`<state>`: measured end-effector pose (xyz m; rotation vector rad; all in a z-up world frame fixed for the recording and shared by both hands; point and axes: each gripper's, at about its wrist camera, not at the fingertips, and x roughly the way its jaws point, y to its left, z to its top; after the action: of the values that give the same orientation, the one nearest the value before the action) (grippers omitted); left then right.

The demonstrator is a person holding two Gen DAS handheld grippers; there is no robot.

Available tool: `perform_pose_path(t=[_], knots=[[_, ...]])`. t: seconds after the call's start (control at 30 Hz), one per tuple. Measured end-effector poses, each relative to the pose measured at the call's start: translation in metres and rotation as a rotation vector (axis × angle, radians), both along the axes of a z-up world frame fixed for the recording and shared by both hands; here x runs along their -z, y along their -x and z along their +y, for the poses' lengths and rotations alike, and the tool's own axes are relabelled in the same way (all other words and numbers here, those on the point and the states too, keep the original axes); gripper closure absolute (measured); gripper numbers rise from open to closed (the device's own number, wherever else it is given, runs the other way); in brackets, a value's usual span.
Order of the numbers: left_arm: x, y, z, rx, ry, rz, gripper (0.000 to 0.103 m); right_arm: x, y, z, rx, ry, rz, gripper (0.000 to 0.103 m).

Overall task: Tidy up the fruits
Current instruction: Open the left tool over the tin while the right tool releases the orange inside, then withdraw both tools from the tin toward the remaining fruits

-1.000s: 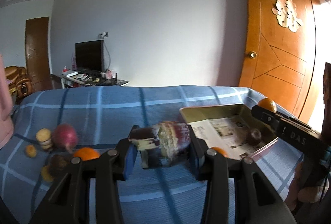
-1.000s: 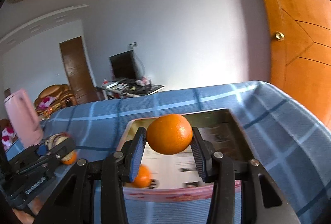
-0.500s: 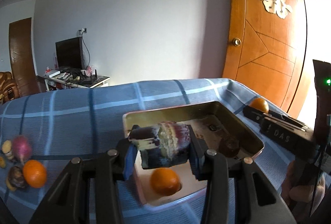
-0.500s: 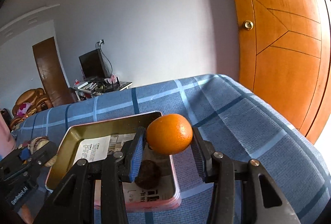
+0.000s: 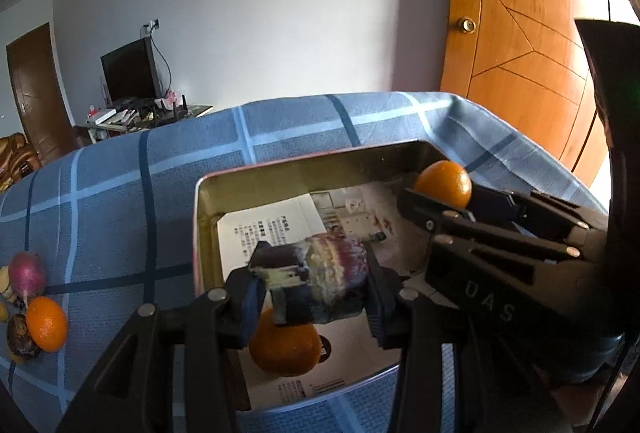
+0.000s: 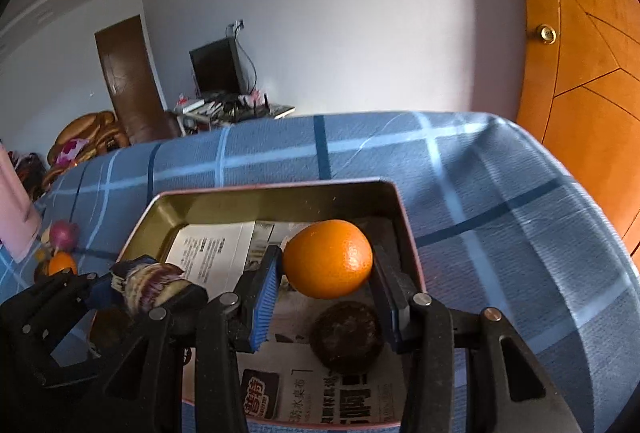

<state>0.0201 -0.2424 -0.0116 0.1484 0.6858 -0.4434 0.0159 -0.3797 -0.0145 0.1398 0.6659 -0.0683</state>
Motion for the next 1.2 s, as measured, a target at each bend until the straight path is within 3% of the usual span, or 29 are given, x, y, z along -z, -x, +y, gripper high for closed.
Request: perform_pose_path(t=[0.23, 0.4, 0.47, 0.57, 0.63, 0.83, 1.03, 1.2], knots=[[0.003, -0.003, -0.003, -0.004, -0.019, 0.013, 0.056, 0.006, -0.002, -0.003, -0.013, -0.043, 0.036, 0.056], [0.000, -0.002, 0.000, -0.031, 0.000, -0.004, 0.018, 0.004, 0.002, -0.006, -0.008, -0.068, 0.017, 0.047], [-0.002, 0.001, 0.003, -0.044, 0.012, -0.019, 0.013, 0.001, 0.007, -0.006, 0.003, -0.073, -0.008, 0.039], [-0.008, 0.009, 0.007, -0.047, 0.033, -0.053, 0.006, -0.009, 0.017, -0.008, 0.036, -0.067, -0.074, 0.035], [-0.013, 0.015, 0.011, -0.049, 0.050, -0.082, 0.005, -0.014, 0.022, -0.012, 0.067, -0.072, -0.116, 0.030], [-0.027, 0.022, 0.032, -0.078, 0.117, -0.132, 0.000, -0.026, 0.042, -0.027, 0.160, -0.090, -0.261, 0.029], [-0.031, 0.025, 0.055, -0.162, 0.049, -0.216, 0.000, -0.037, 0.058, -0.019, 0.199, -0.003, -0.370, 0.029], [-0.033, 0.025, 0.081, -0.235, 0.046, -0.249, 0.000, -0.038, 0.065, -0.007, 0.208, 0.073, -0.407, 0.029]])
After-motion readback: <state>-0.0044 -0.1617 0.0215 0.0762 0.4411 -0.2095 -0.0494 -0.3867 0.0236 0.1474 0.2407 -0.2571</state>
